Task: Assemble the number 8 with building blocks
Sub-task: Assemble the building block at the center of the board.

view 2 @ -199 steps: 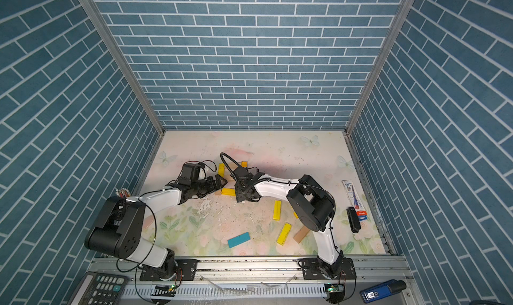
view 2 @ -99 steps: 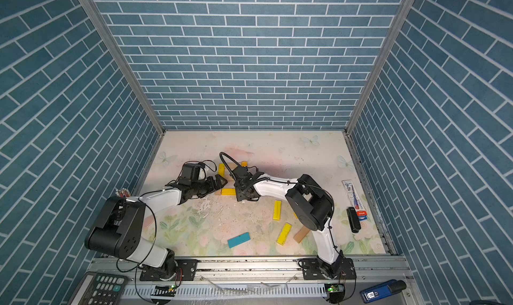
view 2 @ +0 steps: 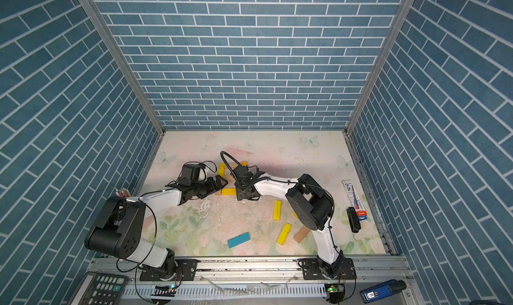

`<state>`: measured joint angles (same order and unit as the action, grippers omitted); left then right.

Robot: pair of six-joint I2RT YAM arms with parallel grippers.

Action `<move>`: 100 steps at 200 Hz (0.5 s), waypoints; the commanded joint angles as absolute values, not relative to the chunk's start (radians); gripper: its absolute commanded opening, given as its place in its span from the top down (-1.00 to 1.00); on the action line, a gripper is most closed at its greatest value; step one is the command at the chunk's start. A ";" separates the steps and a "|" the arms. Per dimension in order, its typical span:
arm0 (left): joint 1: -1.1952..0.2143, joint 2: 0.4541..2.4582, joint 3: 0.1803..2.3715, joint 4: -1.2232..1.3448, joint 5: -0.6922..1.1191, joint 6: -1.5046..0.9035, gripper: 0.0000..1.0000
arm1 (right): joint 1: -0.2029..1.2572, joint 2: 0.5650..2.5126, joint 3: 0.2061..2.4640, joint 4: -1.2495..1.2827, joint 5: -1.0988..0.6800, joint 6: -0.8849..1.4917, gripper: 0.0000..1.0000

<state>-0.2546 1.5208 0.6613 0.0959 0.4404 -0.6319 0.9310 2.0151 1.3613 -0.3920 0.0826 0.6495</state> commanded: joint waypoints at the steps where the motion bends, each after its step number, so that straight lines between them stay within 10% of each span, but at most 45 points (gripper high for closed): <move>1: -0.249 1.529 0.649 0.110 0.459 -0.629 -0.99 | 0.927 2.028 1.345 -0.401 0.074 0.672 -0.28; 100: -0.250 1.522 0.644 0.124 0.485 -0.653 -0.99 | 0.925 2.021 1.334 -0.393 0.070 0.672 -0.28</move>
